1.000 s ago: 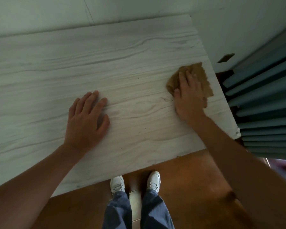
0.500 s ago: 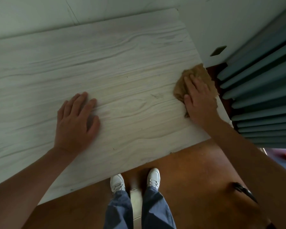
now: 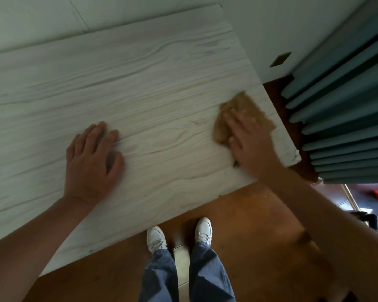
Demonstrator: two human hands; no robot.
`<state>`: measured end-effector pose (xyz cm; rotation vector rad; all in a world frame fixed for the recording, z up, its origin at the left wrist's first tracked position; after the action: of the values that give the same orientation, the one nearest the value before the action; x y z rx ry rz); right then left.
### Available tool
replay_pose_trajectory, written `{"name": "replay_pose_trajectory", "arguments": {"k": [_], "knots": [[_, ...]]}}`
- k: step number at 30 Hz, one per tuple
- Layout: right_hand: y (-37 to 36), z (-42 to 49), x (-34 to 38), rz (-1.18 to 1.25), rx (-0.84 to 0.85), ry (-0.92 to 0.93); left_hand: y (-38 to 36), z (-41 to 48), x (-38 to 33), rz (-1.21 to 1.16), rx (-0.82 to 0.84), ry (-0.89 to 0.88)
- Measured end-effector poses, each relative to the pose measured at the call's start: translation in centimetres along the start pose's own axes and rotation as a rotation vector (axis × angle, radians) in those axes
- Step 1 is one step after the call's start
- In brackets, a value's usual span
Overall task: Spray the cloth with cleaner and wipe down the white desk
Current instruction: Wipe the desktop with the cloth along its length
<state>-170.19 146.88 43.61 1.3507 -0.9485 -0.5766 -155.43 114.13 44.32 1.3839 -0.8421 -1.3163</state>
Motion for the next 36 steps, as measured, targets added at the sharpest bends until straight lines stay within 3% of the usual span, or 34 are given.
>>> {"name": "replay_pose_trajectory", "arguments": {"k": [3, 6, 11, 14, 18, 22, 27, 33, 36], "knots": [[0.5, 0.0, -2.8, 0.034, -0.005, -0.193, -0.1, -0.1, 0.1, -0.003, 0.006, 0.006], [-0.3, -2.7, 1.4, 0.027, -0.029, -0.249, -0.1, -0.1, 0.1, 0.0, 0.007, 0.001], [-3.3, -8.4, 11.8, 0.037, 0.145, 0.079, 0.1, 0.0, -0.1, -0.01, 0.001, 0.003], [-3.0, -7.9, 10.7, 0.024, 0.171, 0.251, 0.0, 0.0, -0.2, -0.013, 0.012, 0.006], [-0.9, -3.9, 1.6, 0.029, 0.069, 0.035, 0.1, -0.1, -0.1, -0.007, 0.019, 0.012], [0.9, -0.3, -5.5, 0.0, 0.072, -0.146, 0.1, 0.0, -0.2, -0.014, 0.018, 0.013], [1.1, -0.2, -3.8, 0.082, -0.004, -0.271, 0.1, -0.1, -0.2, -0.001, 0.013, 0.013], [0.6, -4.0, 1.9, 0.282, 0.109, -0.074, 0.0, 0.0, 0.0, 0.002, 0.021, 0.007], [2.4, -4.4, -0.1, 0.361, -0.003, -0.217, -0.1, 0.0, 0.1, 0.007, 0.025, 0.003]]}}
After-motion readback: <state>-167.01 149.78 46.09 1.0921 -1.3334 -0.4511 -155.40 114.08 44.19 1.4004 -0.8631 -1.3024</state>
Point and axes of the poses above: each hand's wrist, its own z-axis towards the middle knuckle, its own y-axis out of the back of the hand, x = y × z, the point moved 8 cm from there along z, towards the middle knuckle, and after that the axes turned 3 degrees about x, right-handed, at the moved point
